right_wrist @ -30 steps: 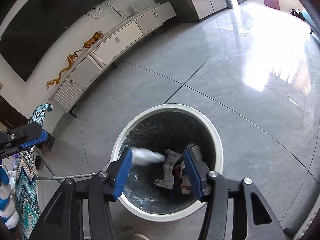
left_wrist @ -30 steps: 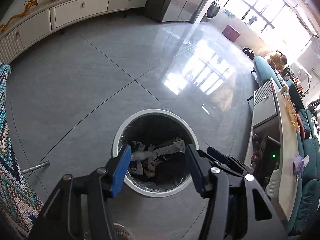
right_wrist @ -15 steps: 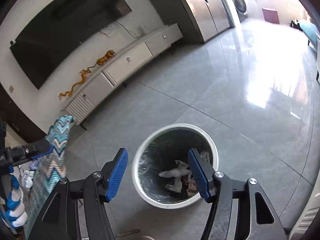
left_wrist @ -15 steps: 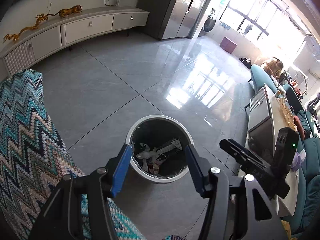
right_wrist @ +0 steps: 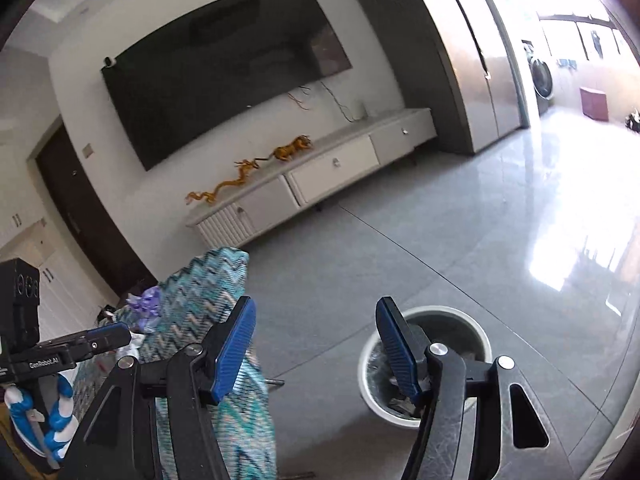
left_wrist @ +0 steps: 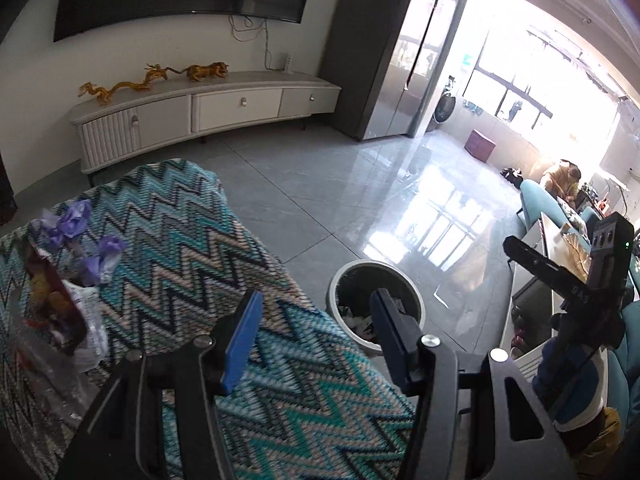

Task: Collect trash
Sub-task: 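Move both open tools back over the blanket toward the remaining trash, then grasp the clear red-string bag with the left tool while the right tool grasps the brown snack bag, then carry the clear bag and snack bag over the trash bin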

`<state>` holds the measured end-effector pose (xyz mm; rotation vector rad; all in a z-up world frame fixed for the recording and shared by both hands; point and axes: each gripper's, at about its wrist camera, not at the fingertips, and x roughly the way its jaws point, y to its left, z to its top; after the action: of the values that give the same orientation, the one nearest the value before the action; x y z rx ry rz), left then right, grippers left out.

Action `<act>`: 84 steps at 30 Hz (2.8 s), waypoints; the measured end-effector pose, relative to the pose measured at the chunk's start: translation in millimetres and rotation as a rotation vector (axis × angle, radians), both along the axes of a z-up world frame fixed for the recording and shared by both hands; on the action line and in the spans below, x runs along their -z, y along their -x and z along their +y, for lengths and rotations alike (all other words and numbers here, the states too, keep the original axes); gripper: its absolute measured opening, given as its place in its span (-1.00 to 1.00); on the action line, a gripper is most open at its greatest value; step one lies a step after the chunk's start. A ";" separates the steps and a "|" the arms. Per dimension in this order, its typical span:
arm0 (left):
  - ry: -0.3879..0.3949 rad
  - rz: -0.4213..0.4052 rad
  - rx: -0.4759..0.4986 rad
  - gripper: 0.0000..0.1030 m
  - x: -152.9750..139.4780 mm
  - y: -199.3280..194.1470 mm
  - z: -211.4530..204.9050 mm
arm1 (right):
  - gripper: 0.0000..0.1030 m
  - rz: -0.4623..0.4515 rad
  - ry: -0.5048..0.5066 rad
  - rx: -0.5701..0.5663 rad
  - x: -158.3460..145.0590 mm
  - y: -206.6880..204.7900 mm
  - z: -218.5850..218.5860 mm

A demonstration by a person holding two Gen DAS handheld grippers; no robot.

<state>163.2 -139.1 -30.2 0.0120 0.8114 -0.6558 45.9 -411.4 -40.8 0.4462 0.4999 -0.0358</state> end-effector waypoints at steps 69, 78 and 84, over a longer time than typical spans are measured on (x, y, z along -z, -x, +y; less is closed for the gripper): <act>0.070 0.177 -0.473 -0.64 125.2 -42.3 279.3 | -0.49 0.207 0.290 -0.751 44.3 -219.9 385.9; 0.109 0.157 -0.507 -0.64 114.4 -3.2 300.3 | -0.87 0.170 0.349 -0.817 38.7 -197.4 403.5; 0.139 0.124 -0.536 -0.65 96.9 17.2 314.5 | -0.87 0.109 0.310 -0.817 15.2 -174.0 394.9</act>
<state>146.1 175.4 -127.0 -0.3648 0.8408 -0.2038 219.9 -16.5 -56.0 -0.0861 0.7403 0.6437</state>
